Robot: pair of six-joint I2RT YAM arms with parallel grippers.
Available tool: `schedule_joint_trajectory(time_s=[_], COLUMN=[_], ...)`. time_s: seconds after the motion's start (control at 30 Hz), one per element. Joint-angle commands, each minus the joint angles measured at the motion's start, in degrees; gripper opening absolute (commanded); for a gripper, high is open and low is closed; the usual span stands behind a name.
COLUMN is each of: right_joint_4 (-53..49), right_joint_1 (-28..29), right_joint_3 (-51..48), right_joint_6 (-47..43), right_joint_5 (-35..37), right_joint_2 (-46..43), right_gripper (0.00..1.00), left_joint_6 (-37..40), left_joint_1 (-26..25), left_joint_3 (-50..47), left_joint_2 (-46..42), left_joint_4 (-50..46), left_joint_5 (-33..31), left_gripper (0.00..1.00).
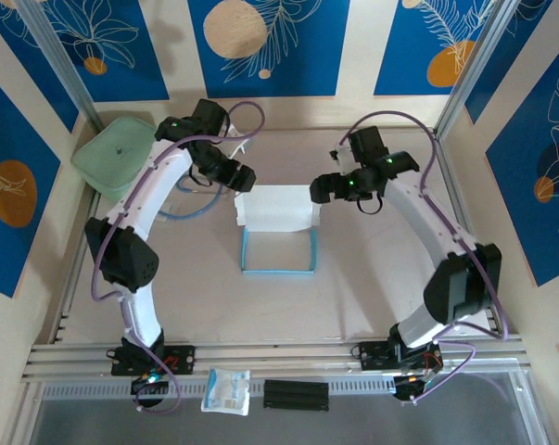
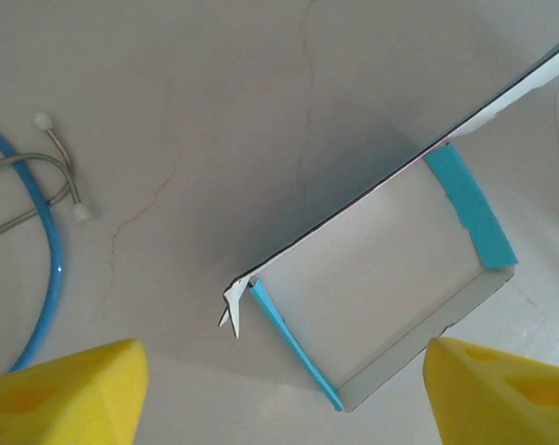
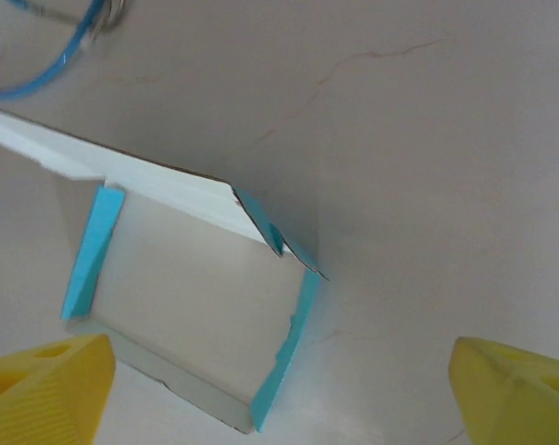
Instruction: Fold the paper box
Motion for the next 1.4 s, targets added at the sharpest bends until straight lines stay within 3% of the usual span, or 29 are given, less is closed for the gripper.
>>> schedule_joint_trajectory(time_s=[0.0,0.17,0.33,0.53,0.8,1.0,1.37], right_joint_4=[-8.8,-11.5,-12.3,-12.1,-11.4,-11.3,-9.0], right_joint_1=[0.3,0.9,1.5,2.1,2.5,2.7,4.0], right_joint_3=[5.0,10.1,11.4,11.2,12.6,13.1,12.8], right_joint_6=[-6.4,-7.5,-7.7,-8.0,-8.6,-8.1,1.9], right_joint_5=[-6.0,-1.6,0.0,0.4,0.6,0.6,2.9], right_joint_2=[4.8,11.2,13.3,14.6,16.4,16.9,16.4], right_gripper=[0.85,0.68,0.51,0.39,0.37,0.26,0.09], left_joint_6=[2.7,2.4,1.7,1.5,1.2,0.7,-9.5], left_joint_1=[0.6,0.5,0.1,-0.5,-1.0,-1.1,-2.9], left_joint_3=[2.2,0.3,-2.1,-3.1,-3.5,-4.6,-5.7], left_joint_2=[2.7,5.4,6.3,7.7,9.7,9.9,7.4], left_joint_4=[-5.5,-5.3,-4.5,-4.1,-3.1,-2.9,1.9], left_joint_5=[3.5,2.4,3.6,3.5,2.9,1.9,-4.2], left_gripper=[0.79,0.80,0.69,0.64,0.58,0.39,0.21])
